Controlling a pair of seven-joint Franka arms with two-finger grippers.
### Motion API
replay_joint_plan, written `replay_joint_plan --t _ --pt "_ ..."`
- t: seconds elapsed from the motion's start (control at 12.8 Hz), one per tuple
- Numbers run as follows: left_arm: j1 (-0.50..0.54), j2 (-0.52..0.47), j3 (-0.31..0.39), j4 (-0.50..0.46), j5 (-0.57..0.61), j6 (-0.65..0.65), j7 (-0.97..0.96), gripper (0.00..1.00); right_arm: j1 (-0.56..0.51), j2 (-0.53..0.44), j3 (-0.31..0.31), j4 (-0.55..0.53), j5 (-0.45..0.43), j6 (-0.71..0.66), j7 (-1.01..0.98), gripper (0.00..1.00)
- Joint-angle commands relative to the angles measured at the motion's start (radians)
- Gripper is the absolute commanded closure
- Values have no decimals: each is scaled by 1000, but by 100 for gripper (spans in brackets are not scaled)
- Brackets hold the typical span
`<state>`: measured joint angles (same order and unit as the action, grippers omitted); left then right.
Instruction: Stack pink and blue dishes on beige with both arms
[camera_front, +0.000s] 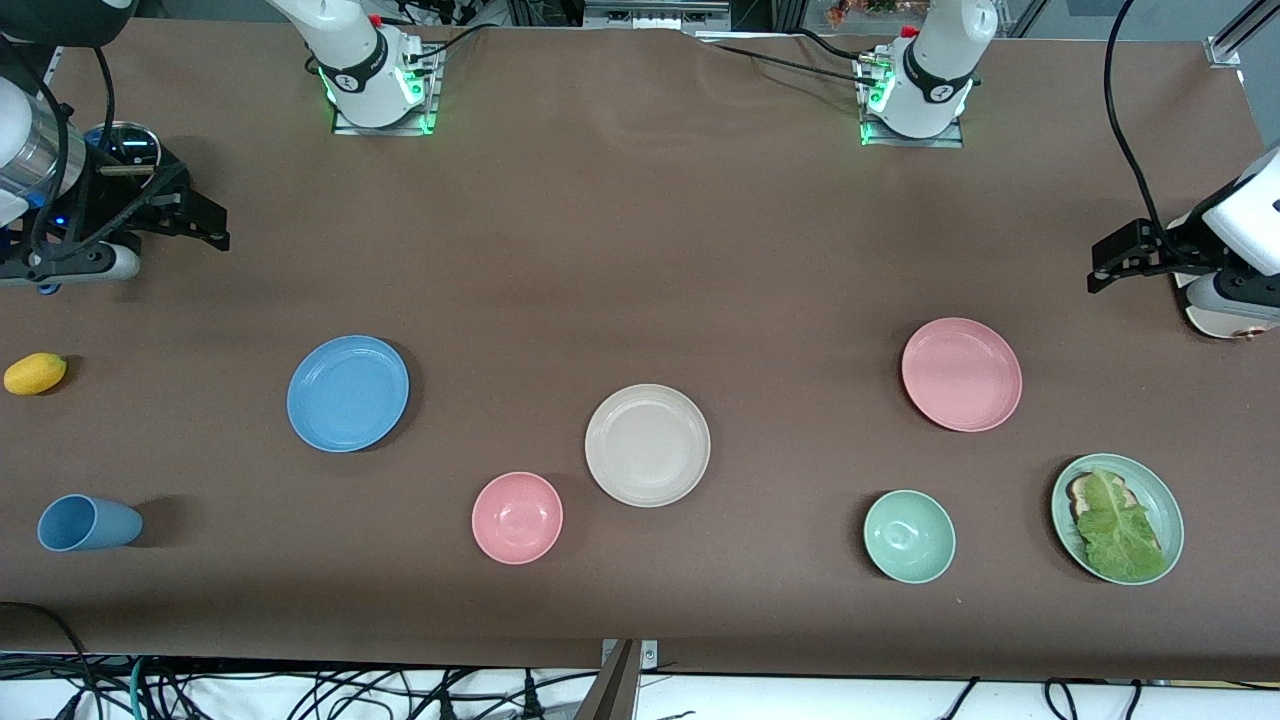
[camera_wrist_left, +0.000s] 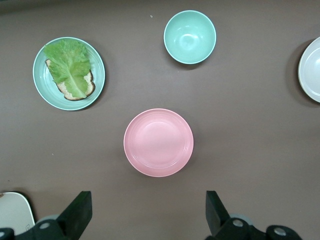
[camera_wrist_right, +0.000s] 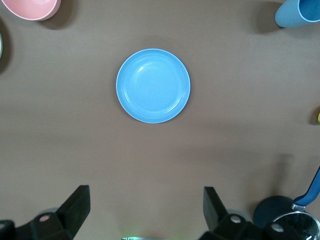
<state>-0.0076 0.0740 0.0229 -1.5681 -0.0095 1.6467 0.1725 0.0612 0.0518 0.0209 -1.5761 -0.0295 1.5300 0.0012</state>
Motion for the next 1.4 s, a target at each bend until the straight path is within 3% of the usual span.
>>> replay_joint_plan --t 0.0,1.32 --pt "0 9 -5 20 11 -5 12 0 -1 -52 -2 -47 -7 12 11 0" --pt "4 6 -3 23 11 -2 10 0 -11 -35 -22 -27 0 9 -4 0"
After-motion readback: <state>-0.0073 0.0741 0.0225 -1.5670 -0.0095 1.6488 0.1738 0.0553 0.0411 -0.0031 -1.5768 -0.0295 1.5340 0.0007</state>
